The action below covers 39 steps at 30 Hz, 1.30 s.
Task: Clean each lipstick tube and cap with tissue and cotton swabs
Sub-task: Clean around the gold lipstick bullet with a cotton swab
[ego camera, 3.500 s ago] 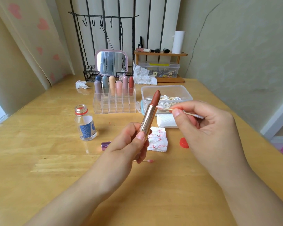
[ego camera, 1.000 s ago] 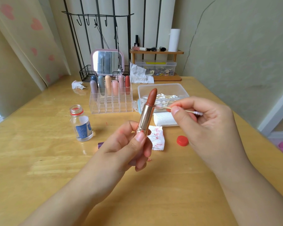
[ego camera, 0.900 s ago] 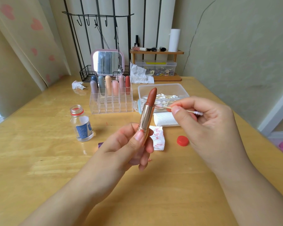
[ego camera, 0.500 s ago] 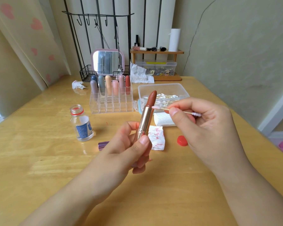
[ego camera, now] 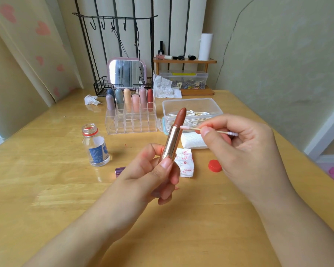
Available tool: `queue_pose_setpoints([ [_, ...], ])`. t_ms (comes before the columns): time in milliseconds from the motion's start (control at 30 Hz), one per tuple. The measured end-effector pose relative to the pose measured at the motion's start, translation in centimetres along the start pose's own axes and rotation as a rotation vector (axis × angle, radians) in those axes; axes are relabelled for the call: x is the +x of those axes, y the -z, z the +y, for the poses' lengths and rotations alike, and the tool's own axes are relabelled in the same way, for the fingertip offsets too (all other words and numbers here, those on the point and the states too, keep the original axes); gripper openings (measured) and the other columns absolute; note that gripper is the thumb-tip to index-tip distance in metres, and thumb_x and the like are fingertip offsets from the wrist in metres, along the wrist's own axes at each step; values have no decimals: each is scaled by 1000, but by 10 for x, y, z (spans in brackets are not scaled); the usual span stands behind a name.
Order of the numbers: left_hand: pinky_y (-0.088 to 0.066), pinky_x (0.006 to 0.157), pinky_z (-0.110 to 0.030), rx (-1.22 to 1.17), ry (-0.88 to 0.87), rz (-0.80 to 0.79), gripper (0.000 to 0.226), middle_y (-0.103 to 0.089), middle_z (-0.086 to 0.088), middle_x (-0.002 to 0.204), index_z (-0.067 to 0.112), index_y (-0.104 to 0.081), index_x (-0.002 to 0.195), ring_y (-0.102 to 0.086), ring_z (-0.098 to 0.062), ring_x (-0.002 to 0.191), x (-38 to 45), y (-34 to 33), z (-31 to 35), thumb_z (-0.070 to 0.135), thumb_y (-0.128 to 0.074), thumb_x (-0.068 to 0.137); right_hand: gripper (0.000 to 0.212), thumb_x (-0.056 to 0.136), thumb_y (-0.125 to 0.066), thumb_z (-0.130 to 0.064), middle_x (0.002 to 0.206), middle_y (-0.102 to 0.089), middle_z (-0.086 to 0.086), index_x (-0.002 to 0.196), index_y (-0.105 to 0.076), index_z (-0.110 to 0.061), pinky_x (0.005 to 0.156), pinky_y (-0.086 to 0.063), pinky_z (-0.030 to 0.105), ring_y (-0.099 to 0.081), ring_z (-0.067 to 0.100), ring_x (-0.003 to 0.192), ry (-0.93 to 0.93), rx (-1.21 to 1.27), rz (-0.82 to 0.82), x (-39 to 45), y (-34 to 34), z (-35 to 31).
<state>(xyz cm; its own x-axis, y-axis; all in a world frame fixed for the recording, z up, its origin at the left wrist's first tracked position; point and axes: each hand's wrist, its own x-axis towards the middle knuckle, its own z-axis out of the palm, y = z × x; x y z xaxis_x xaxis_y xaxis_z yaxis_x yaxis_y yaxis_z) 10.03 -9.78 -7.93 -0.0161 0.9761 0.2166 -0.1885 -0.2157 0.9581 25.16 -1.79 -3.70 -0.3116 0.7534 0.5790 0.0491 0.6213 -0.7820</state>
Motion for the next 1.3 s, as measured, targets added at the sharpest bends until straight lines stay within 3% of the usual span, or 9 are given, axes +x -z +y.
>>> queue_pose_setpoints([
  [100,-39,52,-22,1,-6,2,21,-53,-3,70,7,-46,96,-42,-14,52,0,0,1,26,-48,86,11,77,-62,-20,49,-27,-4,69,-68,-19,42,-33,25,-29,9,49,15,0,15,1,2,1],
  [333,-40,54,-24,20,-5,10,26,-55,-4,74,5,-47,98,-45,-16,55,1,0,0,28,-48,86,7,78,-62,-25,48,-28,-4,79,-69,-24,40,-39,36,-31,11,49,-1,18,-15,0,-1,0],
  [500,-43,56,-27,21,-17,10,23,-58,-5,77,7,-54,97,-48,-18,58,0,1,0,29,-54,88,13,79,-61,-18,52,-29,13,68,-67,-20,46,-31,13,-31,6,49,33,28,-3,3,2,4],
  [633,-44,56,-26,-30,10,5,27,-57,-6,77,9,-64,98,-47,-18,59,0,1,-1,29,-50,88,14,78,-61,-18,49,-27,2,66,-67,-20,46,-31,13,-31,6,48,21,42,-2,3,3,6],
  [733,-42,54,-23,-70,20,7,30,-54,-5,74,13,-69,97,-42,-16,56,1,0,0,30,-46,88,14,78,-61,-18,52,-30,14,66,-66,-21,46,-31,12,-31,7,49,21,25,-1,3,3,5],
  [833,-39,50,-22,-125,32,-23,31,-51,-4,71,12,-67,101,-39,-16,52,3,1,0,38,-56,87,12,78,-62,-21,53,-29,14,69,-68,-18,42,-32,22,-30,9,50,-11,30,-3,2,2,4],
  [933,-39,49,-20,-127,57,-14,44,-48,-4,69,9,-55,104,-38,-15,50,3,3,0,40,-66,76,8,77,-62,-24,49,-27,-2,78,-69,-21,40,-37,33,-30,8,50,-46,36,-12,1,1,4],
  [1100,-37,50,-20,-52,34,-13,18,-48,-4,68,21,-50,84,-36,-15,50,-1,3,1,34,-61,78,8,77,-61,-24,49,-28,-4,76,-69,-22,39,-37,34,-30,8,49,-38,33,-14,0,0,0],
  [1300,-39,50,-22,-96,34,-18,35,-55,-7,72,2,-49,89,-41,-18,50,0,4,2,35,-58,81,8,78,-61,-23,50,-28,-1,78,-69,-20,39,-36,35,-31,8,49,-29,39,-7,1,0,0],
])
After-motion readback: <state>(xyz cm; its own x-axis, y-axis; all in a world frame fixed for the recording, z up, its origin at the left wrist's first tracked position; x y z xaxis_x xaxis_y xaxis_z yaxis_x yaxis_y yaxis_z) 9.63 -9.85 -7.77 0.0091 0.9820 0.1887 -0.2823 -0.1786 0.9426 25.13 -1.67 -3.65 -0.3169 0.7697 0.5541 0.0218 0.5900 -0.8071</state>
